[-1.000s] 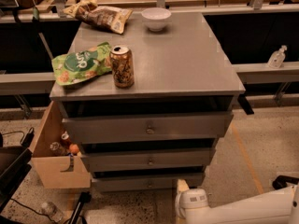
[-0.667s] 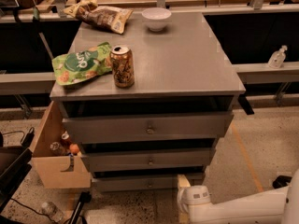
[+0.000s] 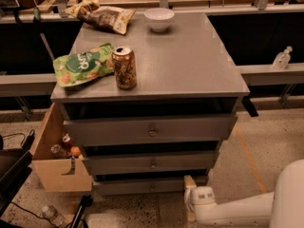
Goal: Open bottom drawer
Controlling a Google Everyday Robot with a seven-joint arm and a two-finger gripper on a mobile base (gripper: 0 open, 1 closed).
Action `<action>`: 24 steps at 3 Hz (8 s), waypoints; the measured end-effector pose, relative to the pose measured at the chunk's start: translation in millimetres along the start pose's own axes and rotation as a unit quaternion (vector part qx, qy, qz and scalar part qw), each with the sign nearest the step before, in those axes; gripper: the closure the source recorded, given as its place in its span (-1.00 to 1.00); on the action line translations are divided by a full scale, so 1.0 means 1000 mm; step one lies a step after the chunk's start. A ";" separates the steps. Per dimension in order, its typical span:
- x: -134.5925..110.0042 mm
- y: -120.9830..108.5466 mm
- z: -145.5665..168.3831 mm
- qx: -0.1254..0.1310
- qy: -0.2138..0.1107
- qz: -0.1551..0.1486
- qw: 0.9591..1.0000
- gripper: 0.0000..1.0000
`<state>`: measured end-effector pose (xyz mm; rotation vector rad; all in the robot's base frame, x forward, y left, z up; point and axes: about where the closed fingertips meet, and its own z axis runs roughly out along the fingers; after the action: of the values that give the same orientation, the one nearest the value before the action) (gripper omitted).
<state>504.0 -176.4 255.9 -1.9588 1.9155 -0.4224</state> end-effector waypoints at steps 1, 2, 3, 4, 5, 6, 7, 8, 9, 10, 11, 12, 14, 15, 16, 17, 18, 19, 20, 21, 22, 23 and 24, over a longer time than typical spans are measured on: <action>0.015 0.008 0.024 -0.014 0.015 0.001 1.000 -1.00; 0.023 0.012 0.040 -0.008 0.014 -0.002 1.000 -1.00; 0.025 0.004 0.051 0.007 -0.002 -0.018 1.000 -1.00; 0.014 -0.010 0.066 0.014 -0.028 -0.037 0.999 -1.00; 0.013 -0.010 0.079 0.013 -0.032 -0.035 0.999 -1.00; 0.010 -0.012 0.101 0.012 -0.035 -0.046 0.998 -1.00; 0.003 -0.011 0.114 0.018 -0.039 -0.064 0.997 -0.66; 0.002 -0.010 0.115 0.018 -0.040 -0.065 0.997 -0.19; 0.002 -0.010 0.115 0.017 -0.040 -0.065 0.997 0.25; 0.001 -0.010 0.115 0.017 -0.040 -0.065 0.997 0.73; 0.001 -0.010 0.115 0.017 -0.040 -0.065 0.997 1.00; 0.001 -0.010 0.115 0.017 -0.040 -0.065 0.997 1.00; 0.001 -0.009 0.115 0.017 -0.040 -0.065 0.997 1.00; 0.001 -0.009 0.115 0.017 -0.040 -0.065 0.997 1.00; 0.001 -0.009 0.115 0.017 -0.040 -0.065 0.997 1.00; 0.001 -0.009 0.115 0.017 -0.040 -0.066 0.997 1.00; 0.001 -0.009 0.115 0.017 -0.040 -0.066 0.997 0.47; 0.001 -0.009 0.115 0.017 -0.040 -0.066 0.997 0.04; 0.001 -0.009 0.115 0.017 -0.040 -0.066 0.997 -0.43; 0.001 -0.009 0.115 0.017 -0.040 -0.066 0.997 -0.89; 0.001 -0.009 0.116 0.017 -0.041 -0.066 0.997 -1.00; 0.001 -0.013 0.109 -0.002 -0.036 -0.069 0.997 -1.00; -0.006 -0.024 0.088 -0.029 -0.028 -0.066 0.997 -1.00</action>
Offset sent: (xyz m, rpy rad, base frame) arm 0.0176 -0.0314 -0.0567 -0.0357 -0.0317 0.0229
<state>565.1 -165.9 189.2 -2.1207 1.7887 -0.3469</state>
